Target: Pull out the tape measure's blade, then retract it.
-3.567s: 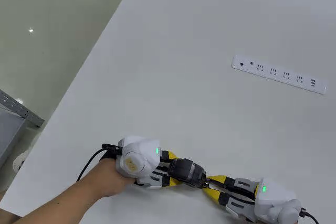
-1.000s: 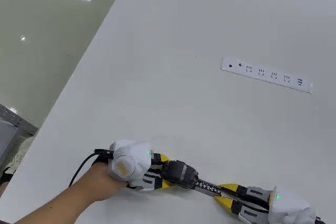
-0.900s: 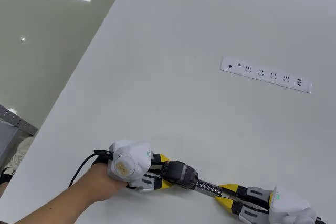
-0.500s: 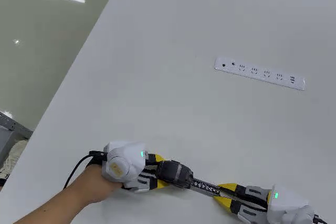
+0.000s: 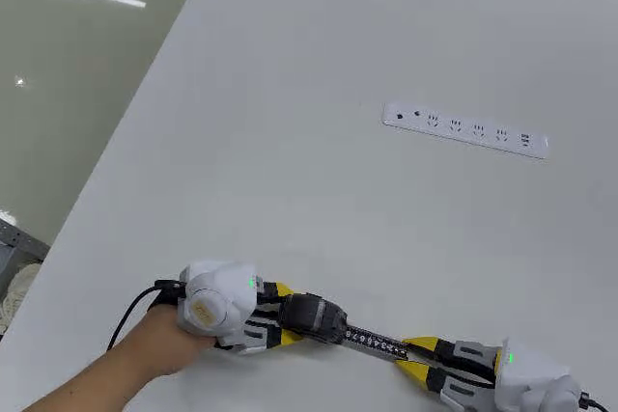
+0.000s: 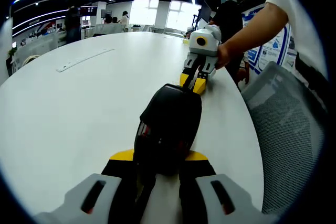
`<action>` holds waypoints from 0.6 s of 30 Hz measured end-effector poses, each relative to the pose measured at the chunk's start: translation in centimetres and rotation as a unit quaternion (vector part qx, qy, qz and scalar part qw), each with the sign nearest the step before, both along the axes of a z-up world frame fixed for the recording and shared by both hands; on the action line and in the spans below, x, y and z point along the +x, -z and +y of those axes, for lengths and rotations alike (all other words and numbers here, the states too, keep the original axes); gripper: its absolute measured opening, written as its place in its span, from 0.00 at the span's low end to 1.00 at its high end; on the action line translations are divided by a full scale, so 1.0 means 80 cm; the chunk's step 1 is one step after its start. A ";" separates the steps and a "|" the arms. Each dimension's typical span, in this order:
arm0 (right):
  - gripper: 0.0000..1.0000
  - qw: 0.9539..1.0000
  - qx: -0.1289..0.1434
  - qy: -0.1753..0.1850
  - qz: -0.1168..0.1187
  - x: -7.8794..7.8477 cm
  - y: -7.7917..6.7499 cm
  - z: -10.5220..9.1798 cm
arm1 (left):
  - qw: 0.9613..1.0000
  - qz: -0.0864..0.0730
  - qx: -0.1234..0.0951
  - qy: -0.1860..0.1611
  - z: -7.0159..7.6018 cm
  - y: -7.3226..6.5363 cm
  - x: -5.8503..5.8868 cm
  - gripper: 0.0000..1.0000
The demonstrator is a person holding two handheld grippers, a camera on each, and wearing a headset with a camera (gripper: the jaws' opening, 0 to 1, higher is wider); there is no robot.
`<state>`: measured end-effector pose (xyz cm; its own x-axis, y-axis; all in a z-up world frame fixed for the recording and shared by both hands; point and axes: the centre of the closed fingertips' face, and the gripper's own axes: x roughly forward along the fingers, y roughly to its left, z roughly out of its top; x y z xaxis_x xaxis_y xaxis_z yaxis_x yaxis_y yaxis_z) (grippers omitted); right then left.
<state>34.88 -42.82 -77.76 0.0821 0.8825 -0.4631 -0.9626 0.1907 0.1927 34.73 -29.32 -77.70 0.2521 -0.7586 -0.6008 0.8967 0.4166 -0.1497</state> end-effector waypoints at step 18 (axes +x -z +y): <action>0.09 1.000 -0.005 0.008 0.002 0.001 0.001 -0.025 | 1.000 0.000 0.002 0.000 0.000 0.001 0.000 0.26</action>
<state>34.97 -44.80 -77.86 0.0951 0.8761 -0.4728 -0.9584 0.2090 0.1945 34.75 -29.32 -77.76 0.2516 -0.7560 -0.6043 0.8968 0.4168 -0.1481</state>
